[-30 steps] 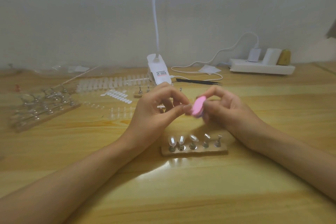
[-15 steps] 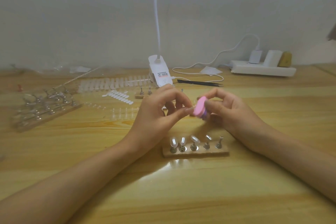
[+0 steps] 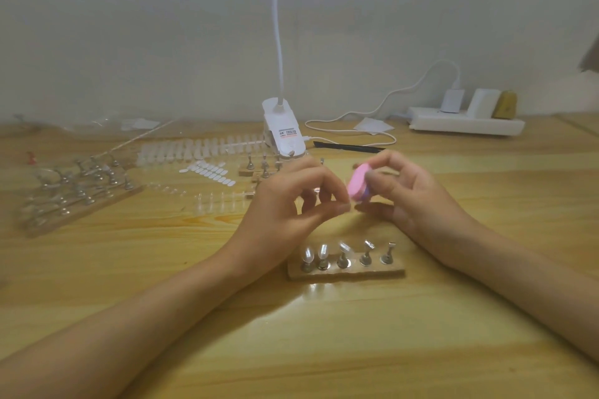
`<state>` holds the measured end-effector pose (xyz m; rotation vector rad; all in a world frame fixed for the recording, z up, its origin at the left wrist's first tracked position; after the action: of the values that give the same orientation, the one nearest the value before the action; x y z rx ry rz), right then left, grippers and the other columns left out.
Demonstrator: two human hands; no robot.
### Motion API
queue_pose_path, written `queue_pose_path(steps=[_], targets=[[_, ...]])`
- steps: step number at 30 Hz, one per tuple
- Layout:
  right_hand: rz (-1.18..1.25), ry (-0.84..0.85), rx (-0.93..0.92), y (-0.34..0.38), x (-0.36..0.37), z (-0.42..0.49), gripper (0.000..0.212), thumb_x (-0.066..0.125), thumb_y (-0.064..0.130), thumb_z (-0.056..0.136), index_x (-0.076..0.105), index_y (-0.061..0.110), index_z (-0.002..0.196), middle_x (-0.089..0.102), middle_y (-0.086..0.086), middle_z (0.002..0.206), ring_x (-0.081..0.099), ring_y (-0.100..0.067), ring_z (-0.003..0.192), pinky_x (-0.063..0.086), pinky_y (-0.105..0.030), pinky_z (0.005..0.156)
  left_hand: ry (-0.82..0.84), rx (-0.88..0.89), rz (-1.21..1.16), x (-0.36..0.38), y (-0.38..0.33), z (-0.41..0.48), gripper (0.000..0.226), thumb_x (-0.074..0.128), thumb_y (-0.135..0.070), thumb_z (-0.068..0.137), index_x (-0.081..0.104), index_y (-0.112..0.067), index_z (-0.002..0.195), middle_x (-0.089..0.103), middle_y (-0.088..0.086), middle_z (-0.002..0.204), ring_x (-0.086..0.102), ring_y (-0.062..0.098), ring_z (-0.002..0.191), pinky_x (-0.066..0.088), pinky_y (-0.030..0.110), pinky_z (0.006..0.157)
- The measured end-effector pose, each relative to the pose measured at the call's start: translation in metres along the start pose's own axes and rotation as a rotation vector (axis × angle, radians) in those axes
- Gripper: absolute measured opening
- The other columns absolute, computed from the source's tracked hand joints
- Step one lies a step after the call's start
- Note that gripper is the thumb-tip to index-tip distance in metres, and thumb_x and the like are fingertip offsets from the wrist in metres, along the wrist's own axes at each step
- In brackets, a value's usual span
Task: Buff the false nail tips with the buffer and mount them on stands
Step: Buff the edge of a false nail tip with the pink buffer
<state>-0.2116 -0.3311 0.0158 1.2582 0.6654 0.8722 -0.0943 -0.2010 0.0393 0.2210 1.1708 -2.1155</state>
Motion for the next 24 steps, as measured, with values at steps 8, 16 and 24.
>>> queue_pose_path(steps=[8, 16, 24], targets=[[-0.323, 0.109, -0.033, 0.007, -0.013, -0.006, 0.025, 0.077, 0.019, 0.082, 0.061, 0.011, 0.098, 0.076, -0.009, 0.098, 0.074, -0.026, 0.091, 0.059, -0.035, 0.083, -0.022, -0.297, -0.303, -0.004, 0.014, -0.002, 0.007, 0.076, -0.024, 0.079, 0.072, -0.020, 0.075, 0.059, -0.003, 0.072, 0.049, 0.014, 0.070, 0.042, 0.015, 0.066], [-0.827, 0.046, -0.430, 0.047, -0.001, -0.020, 0.035, 0.081, 0.032, 0.080, 0.065, 0.032, 0.112, 0.065, 0.012, 0.109, 0.060, -0.017, 0.099, 0.047, -0.026, 0.086, 0.085, -0.389, -0.372, -0.003, 0.006, -0.003, 0.015, 0.075, -0.037, 0.070, 0.073, -0.022, 0.072, 0.067, -0.002, 0.077, 0.055, 0.012, 0.075, 0.044, 0.016, 0.071], [-0.825, 0.074, -0.558, 0.064, 0.021, -0.035, 0.016, 0.079, 0.017, 0.077, 0.077, 0.014, 0.093, 0.068, 0.001, 0.094, 0.065, -0.020, 0.086, 0.052, -0.035, 0.077, 0.151, -0.373, -0.423, 0.003, -0.005, -0.005, 0.007, 0.074, -0.037, 0.072, 0.074, -0.030, 0.073, 0.066, -0.012, 0.071, 0.053, 0.002, 0.065, 0.039, 0.006, 0.059]])
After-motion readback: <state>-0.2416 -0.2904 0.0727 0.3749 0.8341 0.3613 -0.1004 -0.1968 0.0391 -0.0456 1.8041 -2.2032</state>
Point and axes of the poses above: each hand's wrist, its own z-axis towards the middle knuckle, its own x-axis out of the palm, y = z × x, the point moved 4 cm from there along z, towards the middle knuckle
